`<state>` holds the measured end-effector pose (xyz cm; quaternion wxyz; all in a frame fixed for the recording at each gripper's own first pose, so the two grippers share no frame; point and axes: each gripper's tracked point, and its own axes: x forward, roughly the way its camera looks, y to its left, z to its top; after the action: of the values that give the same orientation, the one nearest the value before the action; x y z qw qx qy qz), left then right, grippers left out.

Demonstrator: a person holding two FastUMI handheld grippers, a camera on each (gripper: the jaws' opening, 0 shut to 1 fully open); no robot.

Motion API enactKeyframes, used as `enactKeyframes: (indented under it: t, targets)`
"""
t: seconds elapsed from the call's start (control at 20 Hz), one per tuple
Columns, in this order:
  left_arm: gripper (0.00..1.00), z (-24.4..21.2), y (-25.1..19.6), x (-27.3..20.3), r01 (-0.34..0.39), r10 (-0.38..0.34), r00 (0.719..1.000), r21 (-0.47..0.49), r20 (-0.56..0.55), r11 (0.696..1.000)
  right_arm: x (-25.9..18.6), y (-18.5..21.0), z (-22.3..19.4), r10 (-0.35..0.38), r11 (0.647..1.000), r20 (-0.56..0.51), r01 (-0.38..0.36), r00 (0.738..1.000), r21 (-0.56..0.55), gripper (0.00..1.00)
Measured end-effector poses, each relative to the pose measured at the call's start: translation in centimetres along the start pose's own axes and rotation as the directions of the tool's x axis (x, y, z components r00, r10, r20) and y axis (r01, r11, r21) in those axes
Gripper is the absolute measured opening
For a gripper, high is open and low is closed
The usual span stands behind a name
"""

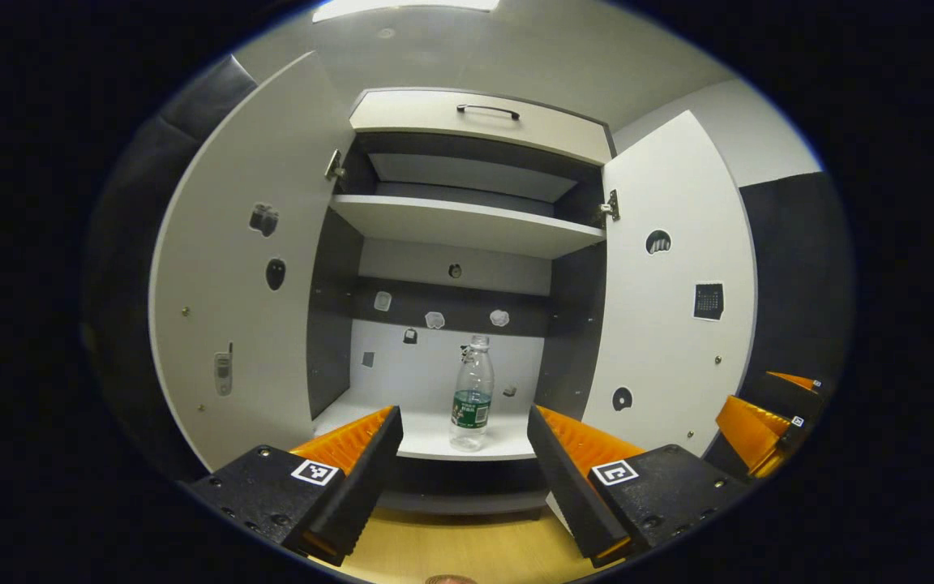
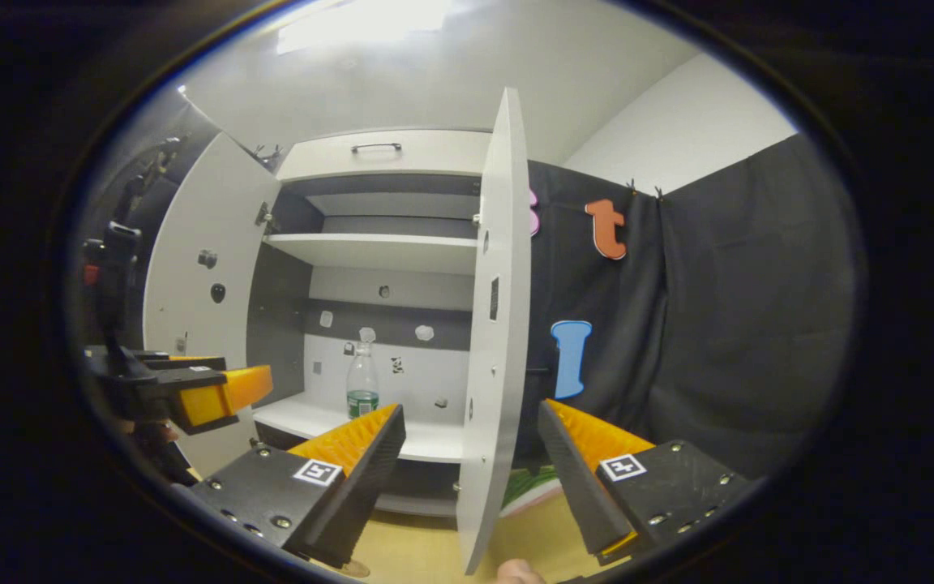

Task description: Grasp the bottle in the cabinet with the left hand and place it on the coaster, then close the right door with the right hand and the left door with the left hand.

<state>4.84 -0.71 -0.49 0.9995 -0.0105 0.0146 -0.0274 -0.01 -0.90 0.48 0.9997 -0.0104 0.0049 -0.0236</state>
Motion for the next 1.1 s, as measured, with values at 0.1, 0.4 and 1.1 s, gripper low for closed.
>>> enactKeyframes:
  t: [0.1,0.4,1.1]
  targets:
    - [0.98,-0.1,0.1,2.3,0.015,-0.015,1.000,0.012,-0.010,1.000,-0.3,-1.5,0.2,-0.024,1.000,0.003,0.024,1.000,-0.005,1.00]
    - [0.98,-1.4,0.7,10.7,0.046,-0.045,0.997,0.014,-0.061,0.999,-2.1,-5.8,-0.2,-0.143,0.989,0.004,0.143,0.990,-0.036,1.00]
    - [0.98,-4.0,1.1,23.3,0.094,-0.096,0.979,-0.017,-0.182,0.995,-6.2,-13.2,-2.9,-0.399,0.916,-0.039,0.397,0.916,-0.052,1.00]
